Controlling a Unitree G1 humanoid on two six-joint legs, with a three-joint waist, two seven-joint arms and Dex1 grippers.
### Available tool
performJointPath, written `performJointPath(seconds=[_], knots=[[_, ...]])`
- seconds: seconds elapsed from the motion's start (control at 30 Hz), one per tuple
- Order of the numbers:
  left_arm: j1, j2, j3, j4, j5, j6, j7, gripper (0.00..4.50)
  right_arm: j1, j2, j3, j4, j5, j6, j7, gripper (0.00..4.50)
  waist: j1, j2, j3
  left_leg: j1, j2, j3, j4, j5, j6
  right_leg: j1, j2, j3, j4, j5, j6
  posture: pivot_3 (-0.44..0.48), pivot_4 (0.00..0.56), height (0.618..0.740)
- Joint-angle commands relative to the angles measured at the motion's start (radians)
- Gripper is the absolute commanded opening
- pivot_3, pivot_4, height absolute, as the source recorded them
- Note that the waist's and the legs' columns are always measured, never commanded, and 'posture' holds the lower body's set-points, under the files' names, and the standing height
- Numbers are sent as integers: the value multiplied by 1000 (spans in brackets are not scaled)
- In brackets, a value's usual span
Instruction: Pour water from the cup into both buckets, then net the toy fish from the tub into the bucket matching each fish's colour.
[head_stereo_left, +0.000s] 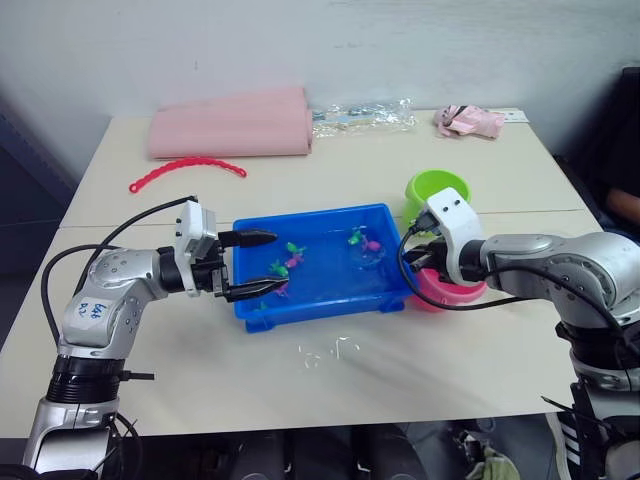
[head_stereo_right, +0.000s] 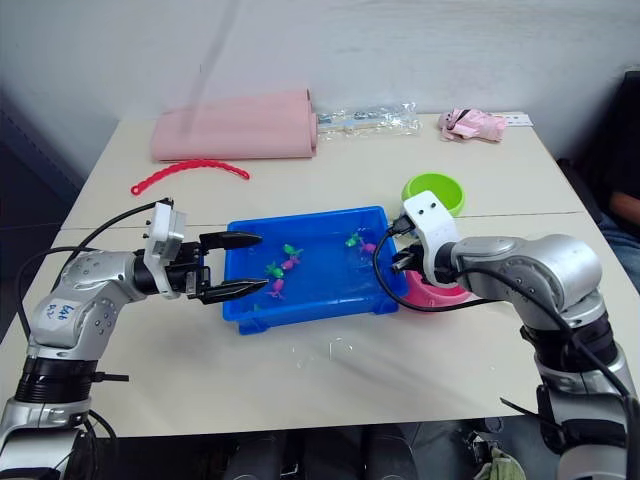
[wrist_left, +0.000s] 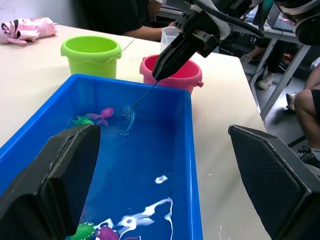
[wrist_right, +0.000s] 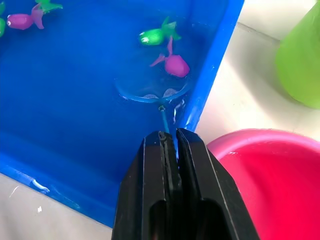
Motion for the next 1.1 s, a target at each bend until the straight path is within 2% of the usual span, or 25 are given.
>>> performJointPath(seconds=[0.03,0.27,0.4,0.53,0.63,0.77,0.93,1.1], knots=[[4,18,29,-45,-8,-13,4,4452,70,-44,-45,-89,-84,-98,39,0,1,0,0,0,0,0,0,0,0,0,0,0,0,0,0,0,150,740],[2,22,25,-41,-8,-12,-1,4452,148,-78,-81,-147,-123,-158,112,0,3,0,0,0,0,0,0,0,0,0,0,0,-1,0,0,0,150,740],[2,26,25,-37,-9,-13,-5,4452,209,-109,-109,-186,-139,-242,207,0,3,0,0,0,0,0,0,0,1,0,0,0,-1,0,0,0,150,740],[5,30,27,-33,-10,-13,-10,4452,316,-101,-250,-223,-91,-353,328,0,3,0,0,0,0,-1,-1,-1,1,1,0,-1,-2,0,0,0,150,740],[4,28,22,-27,-12,-12,-15,4452,401,-38,-416,-226,16,-447,433,0,4,0,0,0,0,-1,-1,-1,1,2,0,-2,-4,1,1,0,150,740],[-20,18,2,-4,-9,-11,-29,4452,574,-77,-488,-221,-108,-673,603,0,7,0,0,1,0,-3,-1,-1,1,4,1,-3,-6,1,1,0,150,740],[-64,6,-24,27,-5,-14,-57,4452,726,-31,-629,-228,-106,-837,712,0,6,0,0,1,-1,-2,-1,-1,1,4,1,-3,-6,2,3,0,150,740],[-94,-11,-45,38,-8,-9,-76,4452,884,-40,-718,-168,-262,-1081,826,0,7,0,0,1,-1,-2,-1,-1,1,5,1,-2,-6,1,3,0,150,740]])
